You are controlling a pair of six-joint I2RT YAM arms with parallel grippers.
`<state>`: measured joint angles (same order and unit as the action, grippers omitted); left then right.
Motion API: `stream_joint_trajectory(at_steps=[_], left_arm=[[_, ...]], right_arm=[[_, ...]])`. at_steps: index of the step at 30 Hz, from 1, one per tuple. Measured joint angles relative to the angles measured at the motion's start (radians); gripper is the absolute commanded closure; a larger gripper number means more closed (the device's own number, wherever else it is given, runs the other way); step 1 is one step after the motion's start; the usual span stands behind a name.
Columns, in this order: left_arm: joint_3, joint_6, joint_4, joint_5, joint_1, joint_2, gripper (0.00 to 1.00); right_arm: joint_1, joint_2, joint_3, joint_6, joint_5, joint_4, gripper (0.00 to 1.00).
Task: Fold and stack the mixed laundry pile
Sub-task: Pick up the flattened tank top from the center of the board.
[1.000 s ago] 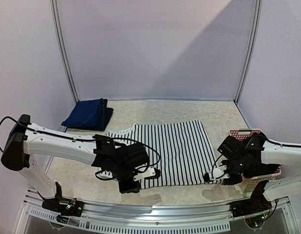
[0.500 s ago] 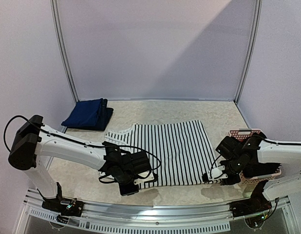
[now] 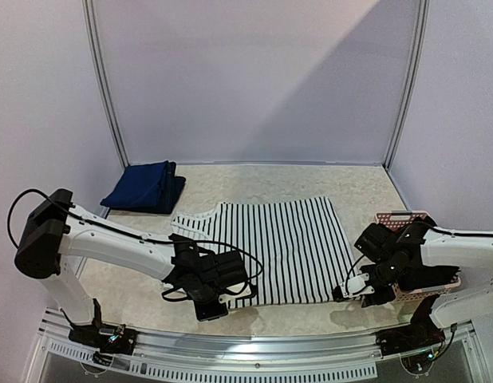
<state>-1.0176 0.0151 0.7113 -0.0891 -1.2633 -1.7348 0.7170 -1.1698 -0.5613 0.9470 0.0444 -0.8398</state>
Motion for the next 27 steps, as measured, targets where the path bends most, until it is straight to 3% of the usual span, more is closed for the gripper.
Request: stream_joint_trajectory(at_steps=[6,12,27], left_arm=[[0.003,0.010,0.008,0.003,-0.006,0.031,1.00],[0.003,0.016,0.011,0.003,-0.011,0.033,1.00],[-0.068,0.003,0.132,-0.075,-0.013,0.059,1.00]], right_arm=[[0.000,-0.040,0.000,0.007,0.013,0.011,0.68],[-0.002,-0.064,0.002,-0.004,0.001,0.056,0.99],[-0.003,0.083,-0.063,-0.006,0.019,-0.076,1.00]])
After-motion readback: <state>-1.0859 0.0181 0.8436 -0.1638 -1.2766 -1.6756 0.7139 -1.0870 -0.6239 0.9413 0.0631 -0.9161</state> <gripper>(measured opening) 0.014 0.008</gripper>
